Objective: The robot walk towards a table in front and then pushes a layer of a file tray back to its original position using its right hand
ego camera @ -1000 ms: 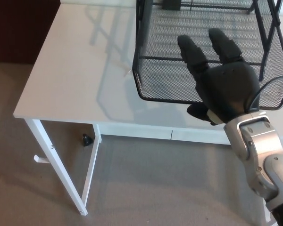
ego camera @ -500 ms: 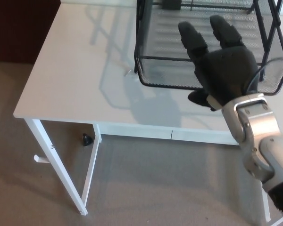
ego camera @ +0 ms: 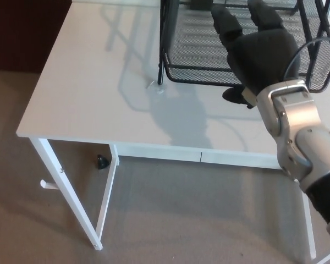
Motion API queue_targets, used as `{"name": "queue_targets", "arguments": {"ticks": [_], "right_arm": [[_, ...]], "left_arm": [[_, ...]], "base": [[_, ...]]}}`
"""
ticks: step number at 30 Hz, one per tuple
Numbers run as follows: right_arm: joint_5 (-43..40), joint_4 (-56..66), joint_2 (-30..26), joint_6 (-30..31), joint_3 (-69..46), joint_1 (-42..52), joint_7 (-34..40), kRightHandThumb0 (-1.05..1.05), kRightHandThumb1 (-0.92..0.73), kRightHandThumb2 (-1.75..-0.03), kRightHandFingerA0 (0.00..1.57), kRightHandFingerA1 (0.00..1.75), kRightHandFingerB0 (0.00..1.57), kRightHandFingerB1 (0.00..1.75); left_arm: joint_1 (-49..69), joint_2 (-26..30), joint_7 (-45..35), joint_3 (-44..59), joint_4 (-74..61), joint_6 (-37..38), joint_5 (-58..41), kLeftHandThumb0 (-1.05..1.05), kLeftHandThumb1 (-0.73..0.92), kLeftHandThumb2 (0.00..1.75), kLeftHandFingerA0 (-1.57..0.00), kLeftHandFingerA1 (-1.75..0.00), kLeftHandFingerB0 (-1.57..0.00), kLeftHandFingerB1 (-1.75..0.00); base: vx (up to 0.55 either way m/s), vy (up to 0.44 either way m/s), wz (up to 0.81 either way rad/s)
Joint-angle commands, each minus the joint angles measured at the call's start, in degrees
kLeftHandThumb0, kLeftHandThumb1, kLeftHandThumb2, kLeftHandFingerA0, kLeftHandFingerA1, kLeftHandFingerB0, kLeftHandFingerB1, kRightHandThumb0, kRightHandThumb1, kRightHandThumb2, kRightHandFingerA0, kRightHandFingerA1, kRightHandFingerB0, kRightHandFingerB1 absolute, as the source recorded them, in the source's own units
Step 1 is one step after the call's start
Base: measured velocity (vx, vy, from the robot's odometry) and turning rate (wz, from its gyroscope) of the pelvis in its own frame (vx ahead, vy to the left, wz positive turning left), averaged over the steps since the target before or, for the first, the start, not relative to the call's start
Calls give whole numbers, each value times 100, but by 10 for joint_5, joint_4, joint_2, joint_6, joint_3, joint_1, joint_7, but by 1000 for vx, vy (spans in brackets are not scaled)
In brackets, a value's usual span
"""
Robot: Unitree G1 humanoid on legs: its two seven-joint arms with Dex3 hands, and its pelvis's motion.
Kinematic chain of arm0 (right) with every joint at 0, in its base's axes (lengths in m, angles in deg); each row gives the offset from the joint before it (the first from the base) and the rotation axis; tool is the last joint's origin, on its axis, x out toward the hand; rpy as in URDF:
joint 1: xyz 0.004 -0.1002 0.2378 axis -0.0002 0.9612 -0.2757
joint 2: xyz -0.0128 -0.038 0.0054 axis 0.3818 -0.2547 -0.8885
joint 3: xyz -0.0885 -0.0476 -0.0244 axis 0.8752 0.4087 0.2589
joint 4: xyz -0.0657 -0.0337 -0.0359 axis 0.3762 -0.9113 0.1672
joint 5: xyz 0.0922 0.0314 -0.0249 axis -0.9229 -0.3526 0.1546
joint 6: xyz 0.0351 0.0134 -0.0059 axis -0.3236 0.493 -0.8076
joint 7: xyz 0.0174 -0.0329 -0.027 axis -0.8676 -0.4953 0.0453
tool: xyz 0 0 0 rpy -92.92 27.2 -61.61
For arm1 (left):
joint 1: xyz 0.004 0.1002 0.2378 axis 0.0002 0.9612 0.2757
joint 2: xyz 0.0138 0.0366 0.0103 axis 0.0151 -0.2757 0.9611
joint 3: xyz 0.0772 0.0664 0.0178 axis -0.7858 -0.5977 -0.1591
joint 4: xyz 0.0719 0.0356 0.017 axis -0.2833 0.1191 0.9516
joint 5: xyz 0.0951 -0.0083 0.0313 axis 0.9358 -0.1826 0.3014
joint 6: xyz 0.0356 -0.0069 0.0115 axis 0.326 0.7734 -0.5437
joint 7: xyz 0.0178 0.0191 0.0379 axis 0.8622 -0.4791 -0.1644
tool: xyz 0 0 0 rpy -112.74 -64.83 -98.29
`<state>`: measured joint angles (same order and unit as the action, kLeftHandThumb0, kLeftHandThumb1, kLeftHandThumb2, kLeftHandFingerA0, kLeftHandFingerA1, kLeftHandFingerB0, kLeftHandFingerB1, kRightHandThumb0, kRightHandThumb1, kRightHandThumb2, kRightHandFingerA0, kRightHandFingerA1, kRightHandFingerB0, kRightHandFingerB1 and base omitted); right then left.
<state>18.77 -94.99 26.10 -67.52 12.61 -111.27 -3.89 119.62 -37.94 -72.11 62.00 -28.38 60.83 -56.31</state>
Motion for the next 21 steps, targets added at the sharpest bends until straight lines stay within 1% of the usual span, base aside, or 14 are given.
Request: {"name": "queue_targets", "arguments": {"ticks": [1,6,8,12,14,16,18,21], "right_arm": [[-10,-35,-4,15,10,-38,14,-68,-42,-74,0,0,0,0],[-22,-71,-1,26,13,-63,6,-68,-42,-74,0,0,0,0],[-27,-85,-3,26,14,-69,9,-68,-43,-77,0,4,0,4],[-35,-82,-6,26,13,-66,8,-71,-44,-76,0,0,0,0],[-43,-61,-11,16,9,-53,14,-68,-43,-74,0,0,0,0],[-46,-16,-17,12,8,-32,6,-71,-44,-76,0,0,0,0],[-56,42,-24,-2,5,-6,3,-71,-44,-76,0,0,0,0],[-53,126,-33,-7,9,35,-14,-73,-46,-78,0,0,0,0]], "left_arm": [[3,6,-2,2,6,13,0,-12,60,57,-54,-45,-37,-38],[0,8,0,0,2,9,6,-13,60,57,-54,-45,-37,-38],[1,11,-1,-1,1,15,9,-14,60,57,-54,-45,-37,-38],[3,11,1,-2,0,18,11,-14,60,57,-54,-45,-38,-38],[3,10,-5,1,1,19,5,-13,61,57,-53,-45,-37,-38],[4,12,-1,-1,-5,12,12,-14,60,57,-53,-44,-38,-38],[-1,11,2,0,0,17,13,-13,60,57,-54,-45,-38,-38],[1,11,-5,4,-2,14,5,-12,60,57,-54,-45,-37,-38]], "base": [[0,0,0],[0,0,0],[0,0,0],[0,0,0],[0,0,0],[0,0,0],[0,0,0],[0,0,0]]}}
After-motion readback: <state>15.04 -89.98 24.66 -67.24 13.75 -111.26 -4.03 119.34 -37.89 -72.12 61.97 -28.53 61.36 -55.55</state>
